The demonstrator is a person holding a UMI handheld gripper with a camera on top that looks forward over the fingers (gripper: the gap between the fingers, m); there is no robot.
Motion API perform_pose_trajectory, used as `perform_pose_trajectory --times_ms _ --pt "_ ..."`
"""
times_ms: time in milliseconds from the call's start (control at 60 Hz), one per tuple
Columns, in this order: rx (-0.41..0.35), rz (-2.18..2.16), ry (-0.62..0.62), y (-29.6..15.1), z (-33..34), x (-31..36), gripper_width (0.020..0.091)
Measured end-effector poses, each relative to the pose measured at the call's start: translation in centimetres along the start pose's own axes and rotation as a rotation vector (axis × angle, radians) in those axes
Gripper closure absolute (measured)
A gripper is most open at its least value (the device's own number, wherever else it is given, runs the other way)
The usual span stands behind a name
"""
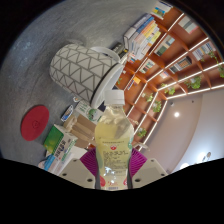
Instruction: Pour water
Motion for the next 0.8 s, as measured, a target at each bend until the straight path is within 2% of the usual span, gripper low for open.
perform_pose_trajectory --times_ms 167,267,467,550,567,667,717,800 --pt "0.003 0.043 0.024 -0.1 -0.3 -0.4 0.0740" --pt "0.009 -0.107 -0.015 0.7 0.2 0.0 0.0740" --pt "0.008 -0.849 -0.203 1.4 2.7 2.8 0.0738" --pt "-0.017 -1.173 -0.281 0.7 3.6 3.4 0.0737" --pt "-0.011 -1.238 -0.293 -0.7 3.8 4.1 0.0726" --pt "-0.051 -1.595 -0.404 -0.8 4.1 4.9 0.0726" --pt "-0.050 -1.744 -0.422 -2.2 4.0 5.5 0.0726" --pt "-0.072 -1.957 -0.427 -1.3 3.7 6.0 0.0727"
Point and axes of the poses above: the point between the fingertips, and its own axes, seen from behind it with the camera up: x to the left, y down, z backward, against the way the camera looks, the point moved 1 cm from there along z, backward, against the way the camera looks, and after that the axes turned 7 degrees about -z, right-handed, at the moved point
